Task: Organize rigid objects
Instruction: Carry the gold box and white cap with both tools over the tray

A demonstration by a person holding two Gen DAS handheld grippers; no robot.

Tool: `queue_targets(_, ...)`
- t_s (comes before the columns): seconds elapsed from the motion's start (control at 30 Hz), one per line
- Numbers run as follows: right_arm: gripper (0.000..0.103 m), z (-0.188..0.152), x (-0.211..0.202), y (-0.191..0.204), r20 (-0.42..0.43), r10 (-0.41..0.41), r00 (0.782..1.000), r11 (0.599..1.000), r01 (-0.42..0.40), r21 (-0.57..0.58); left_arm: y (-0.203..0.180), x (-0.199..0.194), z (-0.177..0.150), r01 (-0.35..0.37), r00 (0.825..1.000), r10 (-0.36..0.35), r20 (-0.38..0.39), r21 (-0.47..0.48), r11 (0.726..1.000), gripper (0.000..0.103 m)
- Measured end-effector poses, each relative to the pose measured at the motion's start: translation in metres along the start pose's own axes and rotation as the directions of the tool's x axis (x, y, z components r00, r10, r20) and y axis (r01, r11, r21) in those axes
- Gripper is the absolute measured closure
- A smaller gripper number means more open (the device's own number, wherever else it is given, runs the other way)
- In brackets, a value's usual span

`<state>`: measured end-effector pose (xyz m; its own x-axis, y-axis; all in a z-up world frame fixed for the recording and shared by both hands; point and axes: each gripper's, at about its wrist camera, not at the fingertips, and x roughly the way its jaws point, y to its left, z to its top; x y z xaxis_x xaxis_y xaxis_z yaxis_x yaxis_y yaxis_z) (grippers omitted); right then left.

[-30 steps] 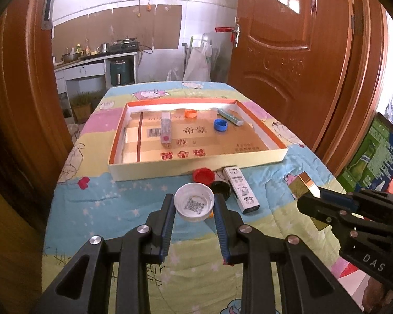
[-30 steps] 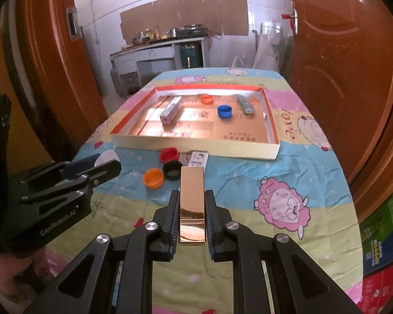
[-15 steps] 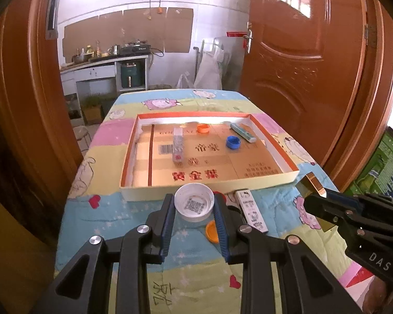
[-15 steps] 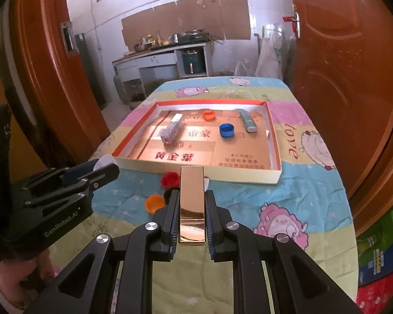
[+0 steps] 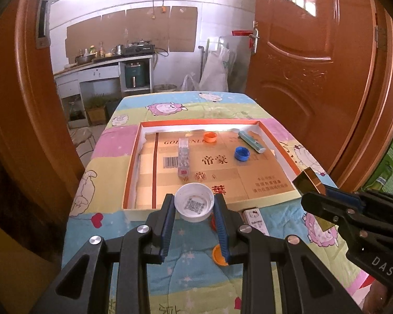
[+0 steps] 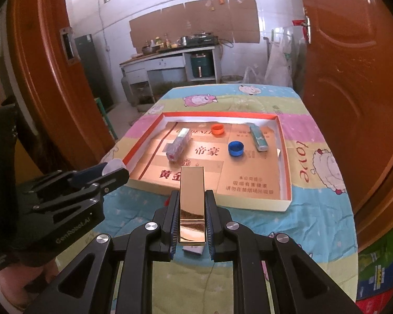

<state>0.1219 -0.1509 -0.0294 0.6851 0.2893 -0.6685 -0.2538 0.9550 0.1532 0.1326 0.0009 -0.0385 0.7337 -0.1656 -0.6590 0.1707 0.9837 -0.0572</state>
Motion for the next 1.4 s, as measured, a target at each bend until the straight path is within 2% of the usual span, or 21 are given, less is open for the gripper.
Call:
queue_targets(0.47,0.085,0.024,0.021,-0.008,-0.009,0.017,1.000,1.000,-0.018,-0.009,0.007,0.025,0.024,-0.016,1.000,0.016,-0.021,-0.011,1.000,0.073)
queue_targets(0.83,0.085,0.041,0.051,-0.013,-0.029,0.030,0.999,0.999,-0.030,-0.019,0.023,0.056,0.039,-0.020,0.998,0.018,-0.055,-0.040,0.999,0.073)
queue_targets(1.4,0.085,0.081,0.102,-0.027,-0.022,0.032,0.999,0.998,-0.033,-0.058,0.039,0.100,0.080,-0.045,0.997,0.042,-0.059,-0.047,0.998,0.073)
